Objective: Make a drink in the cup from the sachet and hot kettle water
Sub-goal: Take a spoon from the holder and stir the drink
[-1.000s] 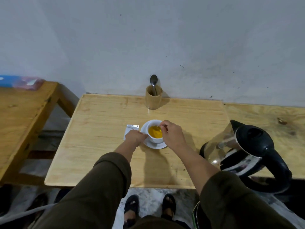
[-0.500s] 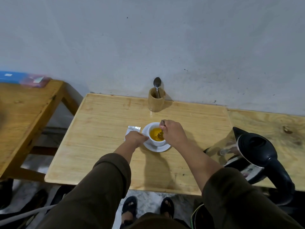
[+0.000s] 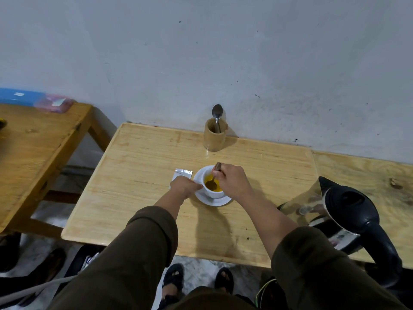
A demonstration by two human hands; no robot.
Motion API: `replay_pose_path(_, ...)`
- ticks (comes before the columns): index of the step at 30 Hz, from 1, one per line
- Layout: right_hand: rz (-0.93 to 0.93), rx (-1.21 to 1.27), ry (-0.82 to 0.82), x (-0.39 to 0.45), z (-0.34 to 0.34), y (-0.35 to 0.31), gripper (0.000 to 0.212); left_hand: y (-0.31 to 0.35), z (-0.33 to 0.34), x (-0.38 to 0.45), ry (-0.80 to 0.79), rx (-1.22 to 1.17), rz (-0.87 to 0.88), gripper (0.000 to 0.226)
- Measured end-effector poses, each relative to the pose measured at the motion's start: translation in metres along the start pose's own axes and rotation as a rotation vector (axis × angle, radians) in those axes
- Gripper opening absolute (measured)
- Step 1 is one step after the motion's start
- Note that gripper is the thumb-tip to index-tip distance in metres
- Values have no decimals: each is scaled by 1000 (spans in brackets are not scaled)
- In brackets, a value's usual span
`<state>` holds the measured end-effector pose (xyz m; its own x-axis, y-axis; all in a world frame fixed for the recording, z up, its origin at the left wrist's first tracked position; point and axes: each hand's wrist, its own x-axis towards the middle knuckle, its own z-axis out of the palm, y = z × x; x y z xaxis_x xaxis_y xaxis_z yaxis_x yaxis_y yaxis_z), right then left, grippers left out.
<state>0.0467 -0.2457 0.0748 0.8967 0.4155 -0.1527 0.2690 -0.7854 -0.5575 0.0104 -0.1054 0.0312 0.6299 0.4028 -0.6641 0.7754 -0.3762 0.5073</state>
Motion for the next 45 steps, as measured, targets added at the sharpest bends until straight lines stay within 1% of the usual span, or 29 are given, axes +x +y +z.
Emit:
replay_pose_path(5, -20, -56, 6, 2, -3, 4, 22, -1, 1, 0, 12, -8, -10, 51)
replay_pose_path(9, -24, -113, 45, 3, -2, 10, 24, -1, 1, 0, 15, -17, -12, 50)
replay_pose_path(15, -9, 5, 55, 0, 2, 8, 26, 0, 2, -2, 12, -5, -2, 48)
replay_pose_path(20, 5, 9, 9, -1, -1, 5, 26, -1, 2, -3, 9, 12, 5, 49)
replay_pose_path(28, -14, -114, 83, 2, 1, 15, 28, 0, 2, -5, 3, 32, 10, 50)
replay_pose_path(31, -1, -69, 79, 1, 2, 14, 29, -1, 2, -6, 10, 56, 16, 50)
replay_pose_path(37, 3, 33, 44, -1, 3, 13, 24, -1, 2, -7, 13, 62, 27, 50)
replay_pose_path(41, 15, -5, 38, 1, 2, 13, 26, 0, 1, -6, 19, 64, 29, 49)
replay_pose_path(45, 10, -89, 97, 2, 1, 15, 25, 0, 1, -6, -1, 58, 17, 50)
